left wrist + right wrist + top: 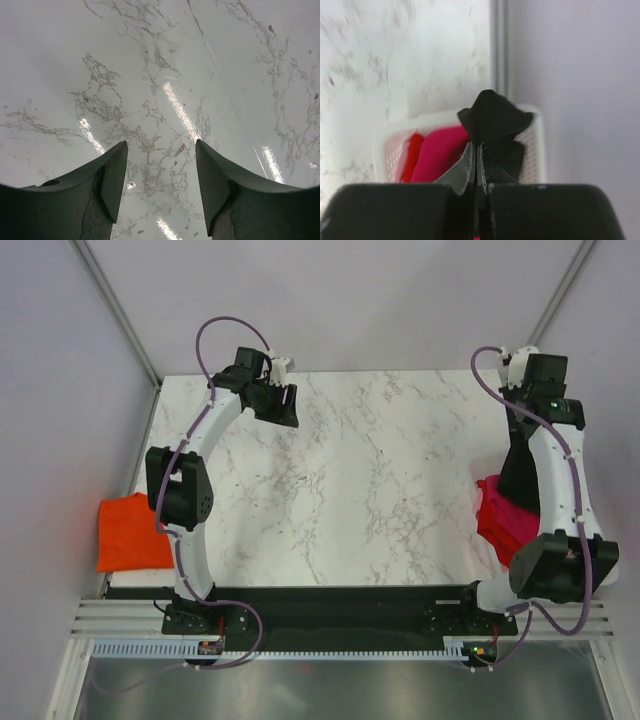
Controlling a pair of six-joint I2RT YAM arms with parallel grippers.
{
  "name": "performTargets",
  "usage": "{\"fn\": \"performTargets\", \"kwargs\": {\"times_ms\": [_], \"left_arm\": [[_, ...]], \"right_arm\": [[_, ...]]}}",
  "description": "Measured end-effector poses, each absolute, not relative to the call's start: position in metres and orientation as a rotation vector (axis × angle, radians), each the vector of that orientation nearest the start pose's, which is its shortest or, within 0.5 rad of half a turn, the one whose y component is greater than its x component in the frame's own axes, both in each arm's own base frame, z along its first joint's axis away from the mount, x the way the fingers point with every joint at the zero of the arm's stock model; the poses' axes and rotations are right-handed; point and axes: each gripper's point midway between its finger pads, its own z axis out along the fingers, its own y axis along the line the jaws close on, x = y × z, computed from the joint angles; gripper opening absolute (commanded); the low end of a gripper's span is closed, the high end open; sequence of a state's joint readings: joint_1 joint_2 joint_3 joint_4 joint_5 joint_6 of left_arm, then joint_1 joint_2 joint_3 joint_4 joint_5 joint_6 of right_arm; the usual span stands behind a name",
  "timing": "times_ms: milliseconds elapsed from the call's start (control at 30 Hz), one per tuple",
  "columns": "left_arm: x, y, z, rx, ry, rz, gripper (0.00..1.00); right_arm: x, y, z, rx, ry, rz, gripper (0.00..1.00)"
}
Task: Fold and stack the t-shirts
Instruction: Grab the tshirt from the pile, then move the tshirt to the center of the board
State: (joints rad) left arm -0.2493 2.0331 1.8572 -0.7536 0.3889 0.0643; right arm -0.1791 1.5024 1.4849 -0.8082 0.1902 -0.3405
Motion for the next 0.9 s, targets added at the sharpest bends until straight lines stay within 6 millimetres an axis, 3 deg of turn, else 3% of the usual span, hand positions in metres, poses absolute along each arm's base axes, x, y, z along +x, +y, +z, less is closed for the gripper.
{"fn": "performTargets", "kwargs": {"times_ms": [100, 200, 267, 400, 500, 600, 667, 733, 800, 900], "left_arm": [[0.471, -0.182, 0.153, 0.540, 2.422, -0.534, 0.65], [0.473, -0.177, 0.152, 0.528, 2.428, -0.497, 0.65], [0.473, -0.173, 0.154, 0.518, 2.426, -0.466, 0.65], [0.461, -0.161, 0.170, 0.496, 2.412, -0.401, 0.65], [0.448, -0.149, 0.192, 0.483, 2.372, -0.341, 0.65], [0.432, -0.137, 0.214, 0.481, 2.325, -0.285, 0.64], [0.418, -0.130, 0.226, 0.484, 2.295, -0.253, 0.64], [0.405, -0.123, 0.236, 0.488, 2.269, -0.228, 0.64], [0.392, -0.117, 0.242, 0.493, 2.251, -0.211, 0.63], [0.381, -0.111, 0.242, 0.499, 2.247, -0.187, 0.63]], "right_arm": [[0.385, -0.100, 0.310, -0.184, 2.175, -0.499, 0.00], [0.388, -0.062, 0.391, -0.321, 1.918, -0.482, 0.00], [0.385, -0.026, 0.429, -0.429, 1.787, -0.451, 0.00], [0.379, 0.045, 0.466, -0.627, 1.615, -0.337, 0.00], [0.376, 0.083, 0.468, -0.727, 1.566, -0.257, 0.00], [0.374, 0.120, 0.455, -0.829, 1.547, -0.161, 0.02], [0.371, 0.144, 0.435, -0.896, 1.558, -0.086, 0.32], [0.371, 0.159, 0.406, -0.941, 1.602, -0.037, 0.43], [0.377, 0.168, 0.376, -0.956, 1.671, -0.004, 0.53], [0.388, 0.176, 0.341, -0.968, 1.756, 0.029, 0.52]]}}
